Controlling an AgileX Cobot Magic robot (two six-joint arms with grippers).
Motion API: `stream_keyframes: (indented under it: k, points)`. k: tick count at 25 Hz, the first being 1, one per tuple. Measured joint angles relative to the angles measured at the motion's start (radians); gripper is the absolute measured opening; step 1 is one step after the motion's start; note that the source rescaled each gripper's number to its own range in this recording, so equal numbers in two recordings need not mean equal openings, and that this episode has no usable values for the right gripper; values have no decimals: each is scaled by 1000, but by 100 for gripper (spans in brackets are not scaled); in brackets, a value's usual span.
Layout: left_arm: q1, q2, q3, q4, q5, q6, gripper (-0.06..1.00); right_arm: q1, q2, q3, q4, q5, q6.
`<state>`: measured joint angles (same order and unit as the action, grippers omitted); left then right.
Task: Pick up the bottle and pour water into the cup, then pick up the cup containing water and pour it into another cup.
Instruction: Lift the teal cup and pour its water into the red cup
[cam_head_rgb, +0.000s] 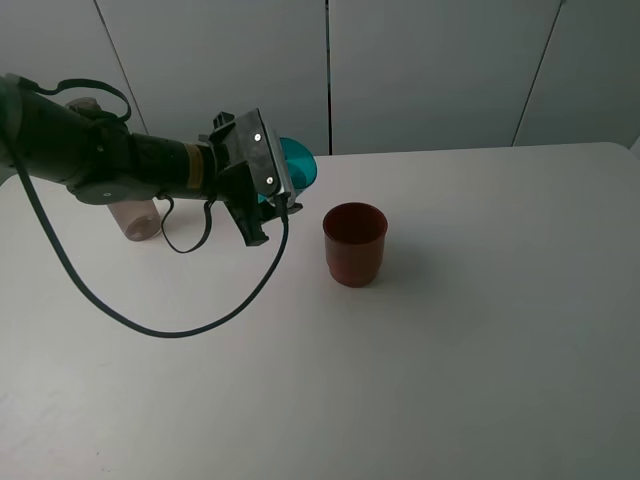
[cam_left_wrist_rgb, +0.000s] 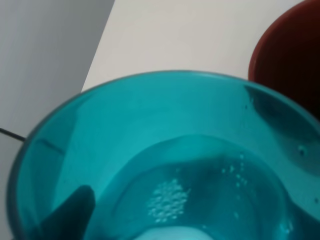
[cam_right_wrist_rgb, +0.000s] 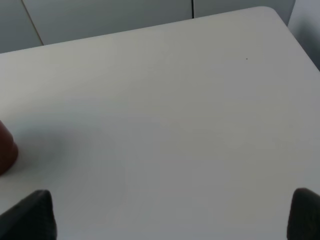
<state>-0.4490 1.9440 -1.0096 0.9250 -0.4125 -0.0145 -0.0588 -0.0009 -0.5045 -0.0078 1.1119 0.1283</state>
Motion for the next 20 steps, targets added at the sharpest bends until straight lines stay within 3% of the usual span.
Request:
stream_keyframes:
  k: [7,20]
  points:
    - [-78,0,-60,76,178,-3,10,0,0,0,0,0,0]
    - [-141,0,-118,161,288,-5,10,0,0,0,0,0,0]
